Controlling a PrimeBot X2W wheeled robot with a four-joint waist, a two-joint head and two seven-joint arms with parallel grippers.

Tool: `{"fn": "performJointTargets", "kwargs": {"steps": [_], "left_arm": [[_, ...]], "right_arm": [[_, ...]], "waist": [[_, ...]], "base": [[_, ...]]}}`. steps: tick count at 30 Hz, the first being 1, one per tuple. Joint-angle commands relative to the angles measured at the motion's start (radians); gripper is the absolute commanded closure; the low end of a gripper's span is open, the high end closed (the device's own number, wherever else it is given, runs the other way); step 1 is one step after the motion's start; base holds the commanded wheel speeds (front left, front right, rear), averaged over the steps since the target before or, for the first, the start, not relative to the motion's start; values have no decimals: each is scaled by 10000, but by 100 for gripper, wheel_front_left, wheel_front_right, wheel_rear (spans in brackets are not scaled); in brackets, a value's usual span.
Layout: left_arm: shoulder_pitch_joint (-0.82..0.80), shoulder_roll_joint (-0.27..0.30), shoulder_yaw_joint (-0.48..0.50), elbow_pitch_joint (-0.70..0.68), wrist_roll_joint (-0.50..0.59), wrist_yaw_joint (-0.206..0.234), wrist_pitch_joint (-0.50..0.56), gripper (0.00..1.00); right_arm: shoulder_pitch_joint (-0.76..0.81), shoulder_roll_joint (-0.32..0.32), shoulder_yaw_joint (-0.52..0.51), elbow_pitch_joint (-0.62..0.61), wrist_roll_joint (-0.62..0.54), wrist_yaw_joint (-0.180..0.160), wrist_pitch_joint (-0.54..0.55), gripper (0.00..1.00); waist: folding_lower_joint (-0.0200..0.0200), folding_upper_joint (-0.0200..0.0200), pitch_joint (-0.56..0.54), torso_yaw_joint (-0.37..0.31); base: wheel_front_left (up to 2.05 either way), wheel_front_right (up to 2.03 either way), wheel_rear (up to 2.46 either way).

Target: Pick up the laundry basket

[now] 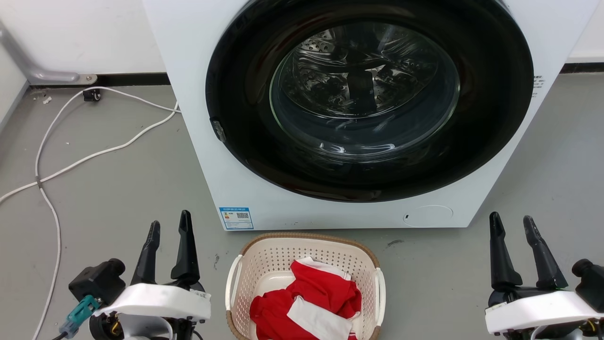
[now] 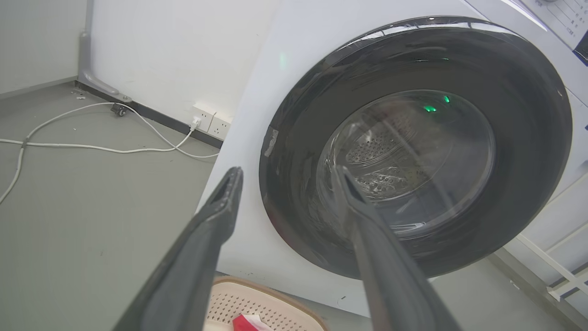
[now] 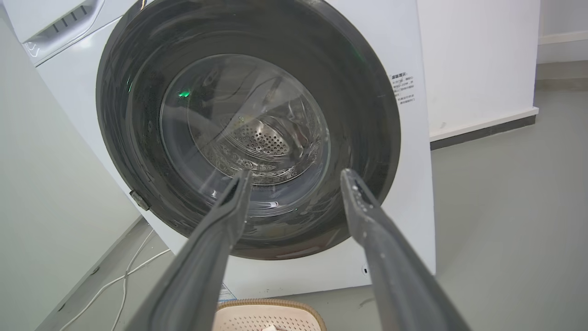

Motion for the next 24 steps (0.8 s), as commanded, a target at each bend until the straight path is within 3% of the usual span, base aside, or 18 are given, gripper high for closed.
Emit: {"fn": "performJointTargets", "kwargs": {"steps": [1,24], "left_arm": [[71,36,13,-140,314,-57,-116,0],[304,41,-35,-117,2150,-129,-627,0]], "right_arm": [[72,-55,25,-195,-383,0,-126,0],[431,-66,3,-392,-2615,-1,-632,0]], "waist": [[-1,-1,6,6],[-1,-1,47,20]], "base": [[0,0,0],[0,0,0]]}}
